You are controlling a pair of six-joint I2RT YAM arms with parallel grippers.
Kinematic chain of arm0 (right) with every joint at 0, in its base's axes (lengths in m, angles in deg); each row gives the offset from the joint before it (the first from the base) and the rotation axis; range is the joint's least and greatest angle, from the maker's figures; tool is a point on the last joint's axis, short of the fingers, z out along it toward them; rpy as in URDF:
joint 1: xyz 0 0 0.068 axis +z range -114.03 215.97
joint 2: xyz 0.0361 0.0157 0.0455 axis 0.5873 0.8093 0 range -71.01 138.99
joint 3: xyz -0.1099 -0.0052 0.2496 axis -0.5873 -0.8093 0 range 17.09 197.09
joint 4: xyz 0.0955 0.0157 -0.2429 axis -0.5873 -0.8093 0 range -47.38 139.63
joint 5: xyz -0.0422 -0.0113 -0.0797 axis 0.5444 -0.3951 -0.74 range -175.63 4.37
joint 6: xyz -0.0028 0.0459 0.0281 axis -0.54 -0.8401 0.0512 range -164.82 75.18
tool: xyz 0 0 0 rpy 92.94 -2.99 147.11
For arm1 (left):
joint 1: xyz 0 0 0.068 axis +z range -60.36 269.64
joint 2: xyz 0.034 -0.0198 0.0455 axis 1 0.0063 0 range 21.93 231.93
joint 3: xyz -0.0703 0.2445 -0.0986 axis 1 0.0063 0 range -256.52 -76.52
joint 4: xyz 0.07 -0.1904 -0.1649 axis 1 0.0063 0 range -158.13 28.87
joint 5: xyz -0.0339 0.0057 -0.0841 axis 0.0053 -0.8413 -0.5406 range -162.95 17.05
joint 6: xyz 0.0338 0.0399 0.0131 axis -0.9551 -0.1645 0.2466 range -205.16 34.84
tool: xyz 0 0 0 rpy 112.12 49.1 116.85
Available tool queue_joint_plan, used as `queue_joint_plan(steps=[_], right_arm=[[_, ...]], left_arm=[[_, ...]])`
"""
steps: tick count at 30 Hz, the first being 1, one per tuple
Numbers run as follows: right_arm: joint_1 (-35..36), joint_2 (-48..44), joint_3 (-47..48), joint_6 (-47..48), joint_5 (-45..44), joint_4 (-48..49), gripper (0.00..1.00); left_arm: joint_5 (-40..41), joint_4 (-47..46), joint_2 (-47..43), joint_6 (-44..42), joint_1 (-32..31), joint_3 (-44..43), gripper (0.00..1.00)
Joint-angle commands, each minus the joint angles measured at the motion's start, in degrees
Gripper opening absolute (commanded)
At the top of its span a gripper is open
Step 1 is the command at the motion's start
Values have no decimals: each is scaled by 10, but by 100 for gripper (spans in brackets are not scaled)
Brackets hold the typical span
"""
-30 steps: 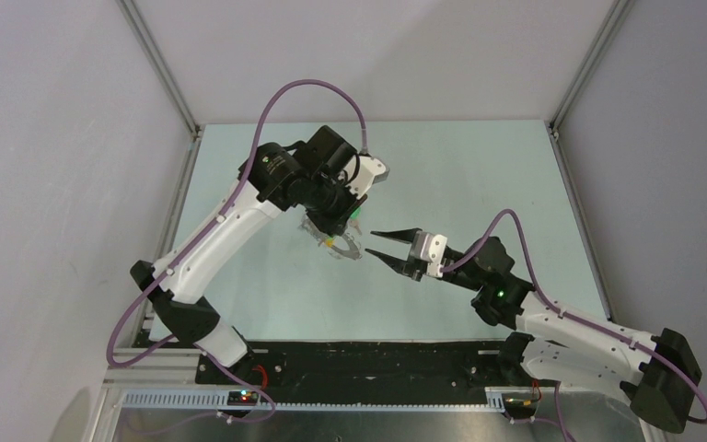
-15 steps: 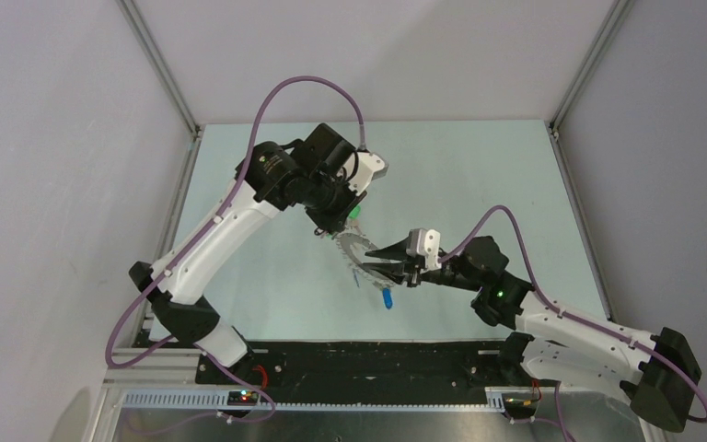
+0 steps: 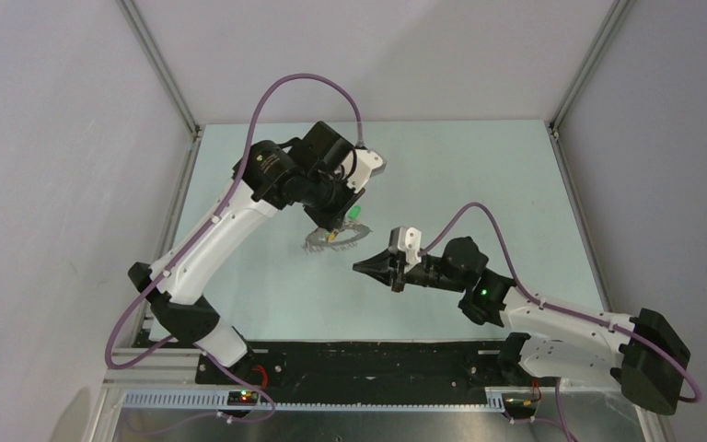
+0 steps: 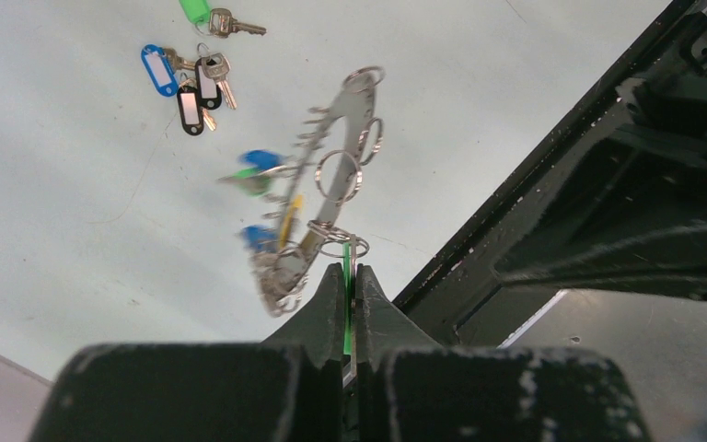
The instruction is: Remove the keys from the keyring
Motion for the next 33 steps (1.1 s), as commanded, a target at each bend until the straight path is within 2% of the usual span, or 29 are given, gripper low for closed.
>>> queue_joint_plan(steps=[1,7,9,10,11,18,24,33], right_arm=[[-3,16,11,-5,-65,29,0],[-58,27,26,-21,-57,16,0],[-65,21,26,-25,-45,25,12],[-65,20,26,-22,-43,28,26],[-65,19,26,-19,-39,34,31],[-68,59,52,-7,-32,41,28],[-73,81,64,-8,-30,53,31],[-84,79,69,-3,-30,45,31]], left_arm=[[-1,-14,-25,7,2,-29,0],[-2,-14,-29,8,1,-28,0],[-3,-14,-29,9,1,-27,0],[-4,-13,-30,9,1,-27,0],[-5,-14,-29,9,1,-28,0],[-7,-13,-29,6,1,-29,0],[-4,-14,-26,3,1,-30,0],[-9,-13,-27,5,2,-32,0]])
